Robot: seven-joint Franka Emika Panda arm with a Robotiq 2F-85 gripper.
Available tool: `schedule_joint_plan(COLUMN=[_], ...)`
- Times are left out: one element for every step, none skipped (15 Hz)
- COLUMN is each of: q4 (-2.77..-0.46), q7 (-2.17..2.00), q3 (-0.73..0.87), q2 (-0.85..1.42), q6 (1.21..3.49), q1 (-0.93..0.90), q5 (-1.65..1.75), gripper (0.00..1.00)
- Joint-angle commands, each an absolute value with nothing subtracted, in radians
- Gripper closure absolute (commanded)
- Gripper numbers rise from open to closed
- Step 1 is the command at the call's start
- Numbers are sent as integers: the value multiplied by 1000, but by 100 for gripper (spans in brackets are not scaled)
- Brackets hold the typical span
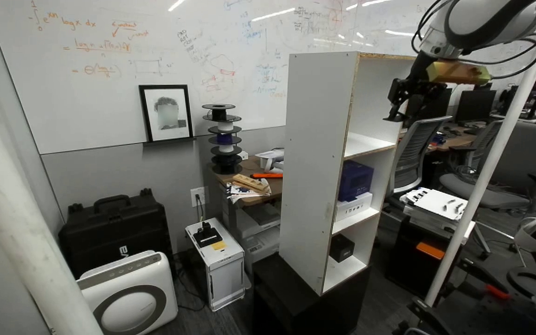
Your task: Put the black object on top of the shelf.
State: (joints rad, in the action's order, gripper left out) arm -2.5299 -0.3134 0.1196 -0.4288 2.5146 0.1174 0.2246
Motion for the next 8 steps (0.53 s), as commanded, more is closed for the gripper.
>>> schedule_joint_plan(q4=[-2564,-2547,-2533,-2506,-2483,-2454,-2426,-2381], q7=[-341,-347,-353,-353,-353,-354,-354,-351], q3=[50,41,32,31,31,30,31,33], q2=[-636,-661,-681,-685,-688,-679,-667,-630], q6=[2464,2476,2496,2513,2523,2540,2552,2567], q1=[215,239,262,280,294,308,317,323], q5=[235,234,234,228,219,216,212,208], gripper=[58,58,58,58,58,58,58,58])
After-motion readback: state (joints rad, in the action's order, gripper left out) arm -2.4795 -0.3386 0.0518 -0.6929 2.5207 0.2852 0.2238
